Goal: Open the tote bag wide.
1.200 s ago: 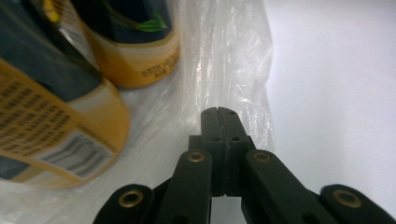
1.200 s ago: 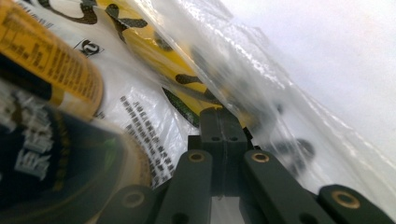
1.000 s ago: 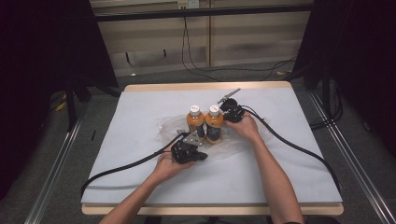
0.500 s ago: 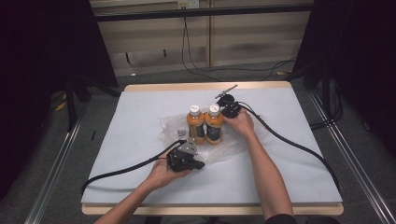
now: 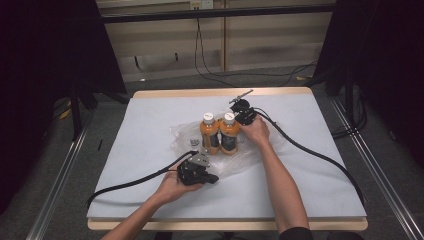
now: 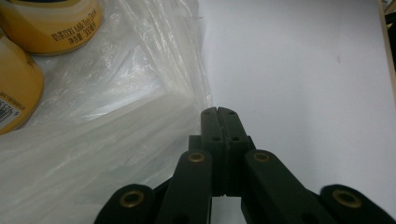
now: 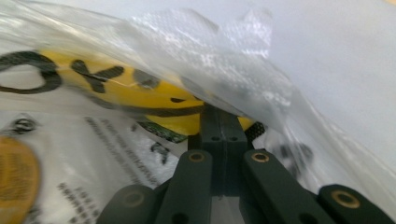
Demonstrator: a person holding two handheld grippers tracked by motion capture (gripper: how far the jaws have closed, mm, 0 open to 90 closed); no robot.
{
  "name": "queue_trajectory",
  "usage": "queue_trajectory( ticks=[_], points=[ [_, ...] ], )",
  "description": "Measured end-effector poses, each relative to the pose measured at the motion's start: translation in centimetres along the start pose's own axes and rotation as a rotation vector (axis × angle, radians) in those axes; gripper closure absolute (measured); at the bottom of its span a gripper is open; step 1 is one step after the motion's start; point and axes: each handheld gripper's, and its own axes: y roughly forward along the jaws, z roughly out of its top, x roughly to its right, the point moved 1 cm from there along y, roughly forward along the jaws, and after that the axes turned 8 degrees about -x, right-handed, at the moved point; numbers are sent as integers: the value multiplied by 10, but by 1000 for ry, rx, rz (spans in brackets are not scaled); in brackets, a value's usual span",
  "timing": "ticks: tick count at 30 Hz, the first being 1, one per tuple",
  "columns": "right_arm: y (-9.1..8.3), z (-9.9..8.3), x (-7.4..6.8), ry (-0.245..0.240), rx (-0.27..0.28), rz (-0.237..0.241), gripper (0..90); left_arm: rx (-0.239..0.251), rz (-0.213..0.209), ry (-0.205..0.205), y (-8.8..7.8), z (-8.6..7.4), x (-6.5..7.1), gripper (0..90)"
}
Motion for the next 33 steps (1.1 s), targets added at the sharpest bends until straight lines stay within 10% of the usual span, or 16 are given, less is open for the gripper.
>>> queue_trajectory(
  ticks=[12,27,33],
  points=[
    [-49,-10,-11,-64,97,30,900,143,23,-90,-25,-4,-7,900],
    [-141,-94,-10,-26,385,-41,894,295,318,-207,-97,-68,-4,655],
    [-168,-126,-16,-1,450,-72,556,289,378,-273,-105,-87,1,388]
  ],
)
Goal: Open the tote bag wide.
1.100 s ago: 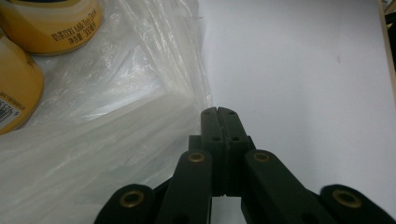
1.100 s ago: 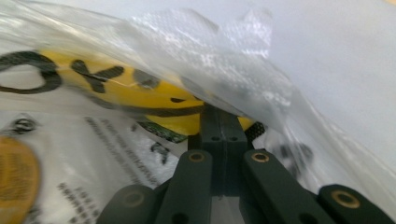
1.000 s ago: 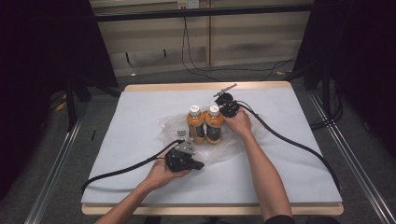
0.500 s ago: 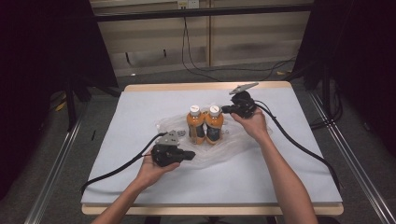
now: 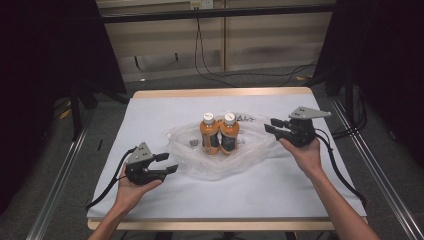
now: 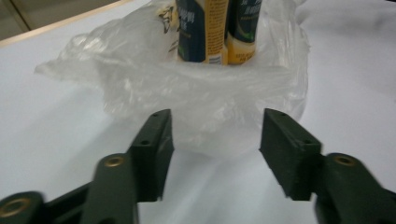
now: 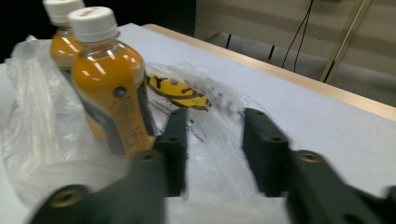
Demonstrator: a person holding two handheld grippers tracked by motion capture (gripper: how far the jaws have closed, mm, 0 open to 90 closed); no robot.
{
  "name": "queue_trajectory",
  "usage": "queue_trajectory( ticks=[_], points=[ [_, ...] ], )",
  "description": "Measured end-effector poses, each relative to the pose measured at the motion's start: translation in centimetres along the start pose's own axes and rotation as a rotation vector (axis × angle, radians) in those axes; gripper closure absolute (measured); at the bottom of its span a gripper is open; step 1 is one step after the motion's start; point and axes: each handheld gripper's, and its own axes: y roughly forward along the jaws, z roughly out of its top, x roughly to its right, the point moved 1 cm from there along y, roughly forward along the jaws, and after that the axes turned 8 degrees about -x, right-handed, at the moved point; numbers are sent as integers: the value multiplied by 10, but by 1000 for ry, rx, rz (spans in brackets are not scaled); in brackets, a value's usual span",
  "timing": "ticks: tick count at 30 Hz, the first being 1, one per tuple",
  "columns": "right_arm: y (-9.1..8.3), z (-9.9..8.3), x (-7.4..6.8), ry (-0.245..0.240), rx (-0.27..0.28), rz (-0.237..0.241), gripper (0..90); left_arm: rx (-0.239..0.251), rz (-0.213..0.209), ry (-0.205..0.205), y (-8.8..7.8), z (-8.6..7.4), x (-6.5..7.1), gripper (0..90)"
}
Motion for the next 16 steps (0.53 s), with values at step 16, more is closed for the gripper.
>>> queue_trajectory(
  ticks=[16],
  points=[
    [-62,-70,-27,68,24,-37,153,-7,100,-77,-26,-31,-3,115]
  ],
)
